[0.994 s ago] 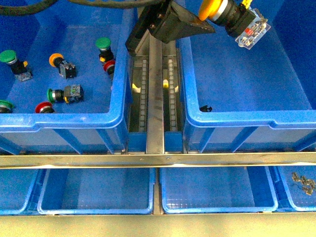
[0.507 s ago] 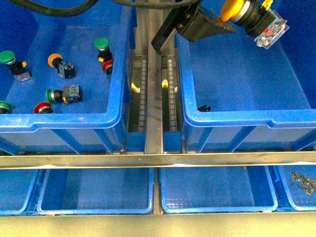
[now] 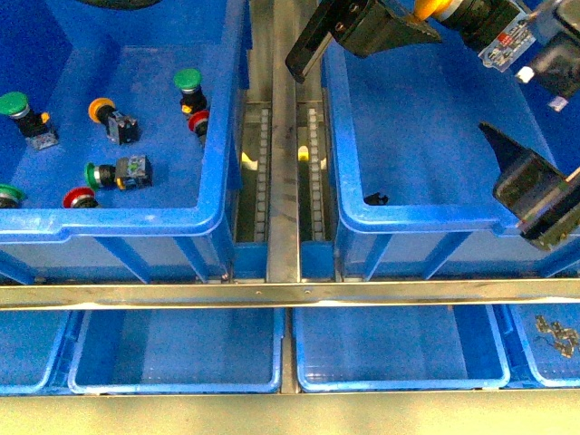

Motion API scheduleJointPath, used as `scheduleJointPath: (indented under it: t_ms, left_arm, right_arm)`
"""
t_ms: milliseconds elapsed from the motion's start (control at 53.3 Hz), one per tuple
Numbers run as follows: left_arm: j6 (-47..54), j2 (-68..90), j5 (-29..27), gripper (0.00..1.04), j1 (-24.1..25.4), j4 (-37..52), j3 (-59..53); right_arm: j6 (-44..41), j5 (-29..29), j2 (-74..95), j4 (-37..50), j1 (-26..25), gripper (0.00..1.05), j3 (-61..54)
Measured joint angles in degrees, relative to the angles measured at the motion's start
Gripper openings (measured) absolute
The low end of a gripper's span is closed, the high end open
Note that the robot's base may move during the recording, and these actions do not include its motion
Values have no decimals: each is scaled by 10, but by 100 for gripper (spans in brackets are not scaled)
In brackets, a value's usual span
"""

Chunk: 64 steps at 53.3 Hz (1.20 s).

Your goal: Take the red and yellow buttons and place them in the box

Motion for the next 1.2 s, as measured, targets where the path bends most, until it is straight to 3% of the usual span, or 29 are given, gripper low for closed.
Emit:
scheduleJointPath:
  t_ms: [619,1032,1201]
  left_arm:
    - [-12,2,-5,34,1,0,0]
    - [-12,3,-3,34,3,0,7]
    - [-14,4,-3,34,5,0,7]
  right_arm:
    - [-32,21,76,-1,17,98,118]
    - [-30,16,75,-3,19,41,116]
    - [-27,16,75,-3,19,39,114]
